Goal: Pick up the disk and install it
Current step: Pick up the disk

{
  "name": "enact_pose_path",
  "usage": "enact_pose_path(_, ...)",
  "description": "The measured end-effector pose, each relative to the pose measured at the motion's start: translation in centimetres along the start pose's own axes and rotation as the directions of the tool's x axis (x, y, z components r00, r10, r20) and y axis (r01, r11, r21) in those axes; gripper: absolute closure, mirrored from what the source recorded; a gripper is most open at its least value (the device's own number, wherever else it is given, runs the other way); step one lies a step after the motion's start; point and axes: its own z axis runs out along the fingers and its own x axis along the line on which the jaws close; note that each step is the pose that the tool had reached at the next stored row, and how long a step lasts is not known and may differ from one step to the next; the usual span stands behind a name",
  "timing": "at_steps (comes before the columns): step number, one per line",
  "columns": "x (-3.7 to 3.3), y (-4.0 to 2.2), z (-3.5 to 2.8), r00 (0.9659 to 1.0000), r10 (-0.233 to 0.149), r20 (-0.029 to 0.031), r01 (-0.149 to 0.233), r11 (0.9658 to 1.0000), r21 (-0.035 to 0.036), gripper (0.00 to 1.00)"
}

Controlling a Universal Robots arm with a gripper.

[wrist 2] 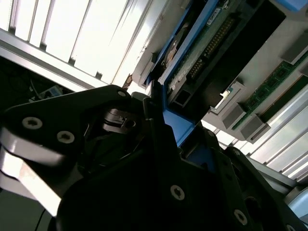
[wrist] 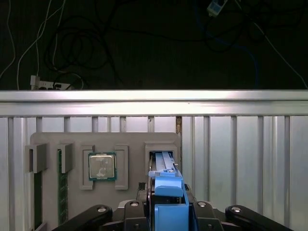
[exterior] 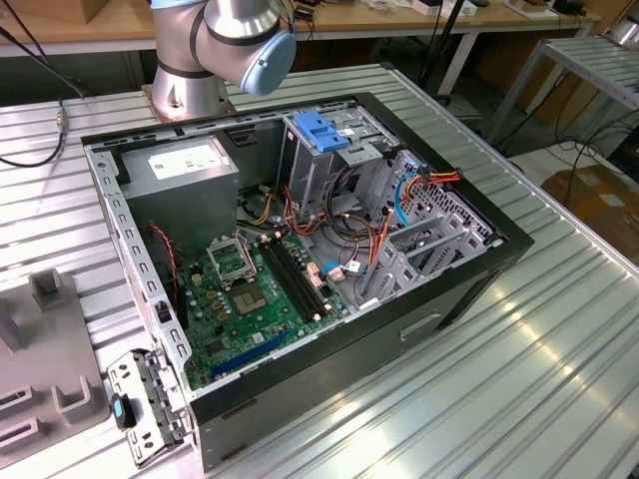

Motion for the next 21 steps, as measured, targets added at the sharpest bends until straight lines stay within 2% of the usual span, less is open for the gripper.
enact_pose_path(5,0.0,0.0,0.0,1.0,-0.001,0.0,0.001,1.0,0.0,0.63)
enact_pose_path(7,0.0,0.0,0.0,0.9998,0.018,0.0002,-0.018,0.9998,-0.0001,0.63)
enact_pose_path(15,0.0,0.0,-0.02,0.9998,0.019,0.0003,-0.019,0.9998,0.0001,0.63)
enact_pose_path(21,0.0,0.0,-0.4,0.9998,0.019,0.0002,-0.019,0.9998,0.0,0.63)
